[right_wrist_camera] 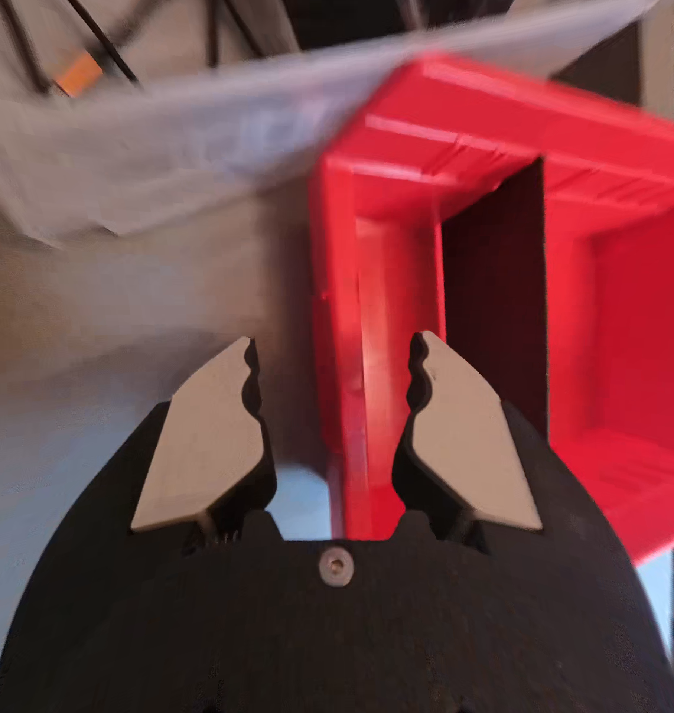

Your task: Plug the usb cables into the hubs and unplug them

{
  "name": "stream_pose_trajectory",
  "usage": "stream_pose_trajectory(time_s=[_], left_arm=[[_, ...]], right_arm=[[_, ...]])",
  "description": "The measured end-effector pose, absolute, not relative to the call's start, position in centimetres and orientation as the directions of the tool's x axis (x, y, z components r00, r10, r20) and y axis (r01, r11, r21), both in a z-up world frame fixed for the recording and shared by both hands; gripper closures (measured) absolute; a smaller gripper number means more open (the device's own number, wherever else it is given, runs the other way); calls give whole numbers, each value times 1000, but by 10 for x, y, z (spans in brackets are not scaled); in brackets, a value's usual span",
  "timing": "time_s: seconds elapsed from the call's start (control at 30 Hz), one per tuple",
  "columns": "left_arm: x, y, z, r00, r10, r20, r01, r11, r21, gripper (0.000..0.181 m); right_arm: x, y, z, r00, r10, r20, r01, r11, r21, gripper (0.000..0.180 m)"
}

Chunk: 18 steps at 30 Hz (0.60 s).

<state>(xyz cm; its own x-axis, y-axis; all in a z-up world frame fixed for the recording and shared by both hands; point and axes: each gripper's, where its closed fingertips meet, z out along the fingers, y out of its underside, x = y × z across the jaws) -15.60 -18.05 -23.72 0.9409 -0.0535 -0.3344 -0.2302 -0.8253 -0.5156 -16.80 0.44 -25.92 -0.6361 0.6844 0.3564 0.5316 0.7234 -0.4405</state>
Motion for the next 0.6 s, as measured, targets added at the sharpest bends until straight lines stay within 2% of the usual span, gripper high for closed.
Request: stream_pose_trajectory(time_s=[0.03,0.07,0.1,0.13,0.17,0.2,0.33,0.47,0.6], left_arm=[[-157,-173,-251,940,-96,-326,-249,-849,-466,124],[-158,-168,-264,945,-125,-304,-252,-868,-427,124],[-159,-165,-275,950,-147,-274,-251,-883,-397,129],[-160,-162,-282,952,-168,-257,-259,-888,-379,138],[-158,-159,-286,951,-198,-237,-279,-882,-380,143],[-154,-156,-287,950,-217,-224,-293,-870,-398,154],[-156,-152,-287,933,-245,-265,-342,-836,-430,155],[-156,-151,-287,923,-247,-295,-362,-817,-449,154],[-159,-150,-287,917,-253,-309,-376,-809,-453,154]], right_arm=[[-171,10,-272,-652,668,359,552,743,-378,106],[-173,14,-282,-664,651,368,562,759,-327,111],[-174,20,-289,-661,639,393,572,768,-287,124],[-175,24,-290,-646,637,421,577,769,-276,142],[-172,24,-290,-638,646,419,575,762,-299,148],[-168,25,-287,-622,659,423,574,752,-326,147],[-123,37,-278,-597,679,427,561,734,-384,143],[-60,66,-272,-538,653,533,565,749,-347,147],[-5,93,-271,-485,712,508,622,689,-372,145]])
